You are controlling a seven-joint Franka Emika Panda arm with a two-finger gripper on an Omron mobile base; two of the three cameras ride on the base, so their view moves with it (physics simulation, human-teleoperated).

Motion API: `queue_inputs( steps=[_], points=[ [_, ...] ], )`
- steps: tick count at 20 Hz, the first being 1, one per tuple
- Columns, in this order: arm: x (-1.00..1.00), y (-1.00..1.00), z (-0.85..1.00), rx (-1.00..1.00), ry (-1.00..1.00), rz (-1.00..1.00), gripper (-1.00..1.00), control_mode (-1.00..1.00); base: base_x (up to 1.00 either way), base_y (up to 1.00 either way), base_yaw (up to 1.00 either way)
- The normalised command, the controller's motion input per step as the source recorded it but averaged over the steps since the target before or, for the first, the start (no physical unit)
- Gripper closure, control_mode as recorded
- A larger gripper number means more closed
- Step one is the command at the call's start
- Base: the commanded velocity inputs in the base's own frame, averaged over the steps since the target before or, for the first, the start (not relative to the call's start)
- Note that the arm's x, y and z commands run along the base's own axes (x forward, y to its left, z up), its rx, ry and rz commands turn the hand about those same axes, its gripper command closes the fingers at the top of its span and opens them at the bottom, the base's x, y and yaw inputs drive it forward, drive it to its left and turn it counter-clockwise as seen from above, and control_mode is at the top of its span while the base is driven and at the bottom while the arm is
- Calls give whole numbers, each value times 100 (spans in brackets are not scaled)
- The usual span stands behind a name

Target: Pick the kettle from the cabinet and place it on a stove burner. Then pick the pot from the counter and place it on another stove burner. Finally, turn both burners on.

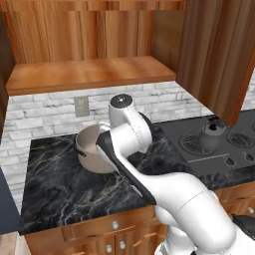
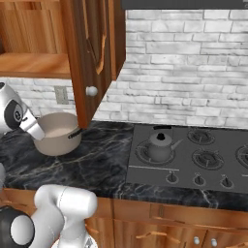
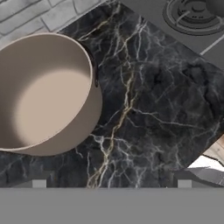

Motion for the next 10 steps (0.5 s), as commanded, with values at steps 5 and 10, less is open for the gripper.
queue_inputs(
  steps=[5, 10],
  points=[
    [37, 0, -25, 2, 1, -1, -100, -100, 0, 0, 0],
    [36, 0, -25, 1, 0, -3, -100, -100, 0, 0, 0]
  ],
)
